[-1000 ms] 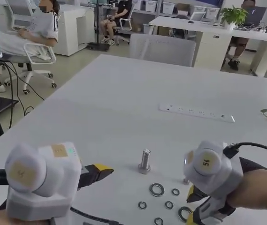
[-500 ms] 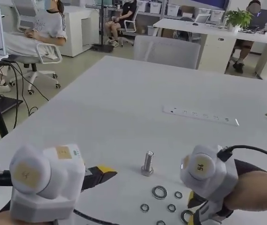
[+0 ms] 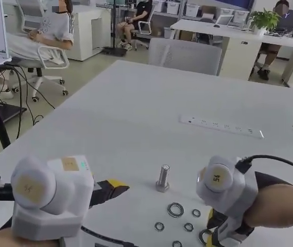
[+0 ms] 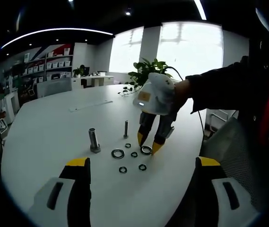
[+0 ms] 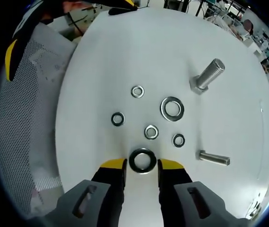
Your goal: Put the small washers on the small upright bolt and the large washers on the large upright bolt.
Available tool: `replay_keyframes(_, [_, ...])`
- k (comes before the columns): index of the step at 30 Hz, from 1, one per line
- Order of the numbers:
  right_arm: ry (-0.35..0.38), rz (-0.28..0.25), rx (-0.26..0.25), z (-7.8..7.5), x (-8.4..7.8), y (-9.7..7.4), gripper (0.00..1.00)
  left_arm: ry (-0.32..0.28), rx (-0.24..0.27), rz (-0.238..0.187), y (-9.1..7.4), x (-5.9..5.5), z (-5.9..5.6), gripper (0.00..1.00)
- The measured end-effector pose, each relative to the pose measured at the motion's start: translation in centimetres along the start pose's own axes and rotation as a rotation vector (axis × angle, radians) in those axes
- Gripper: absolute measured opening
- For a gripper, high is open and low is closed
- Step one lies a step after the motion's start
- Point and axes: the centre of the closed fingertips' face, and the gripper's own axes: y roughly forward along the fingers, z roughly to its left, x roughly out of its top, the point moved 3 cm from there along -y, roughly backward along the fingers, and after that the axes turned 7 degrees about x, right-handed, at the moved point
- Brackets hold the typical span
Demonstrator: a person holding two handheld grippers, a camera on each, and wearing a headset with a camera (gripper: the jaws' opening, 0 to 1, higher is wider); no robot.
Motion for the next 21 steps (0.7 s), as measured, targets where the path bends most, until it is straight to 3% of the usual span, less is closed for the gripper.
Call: replay_keyframes(21, [0.007,0.005,0.001,-0.02,-0.06,-0.05,0.23,0.000,-0.001,-0.001,0.05,-0.06,-0.13,0.91])
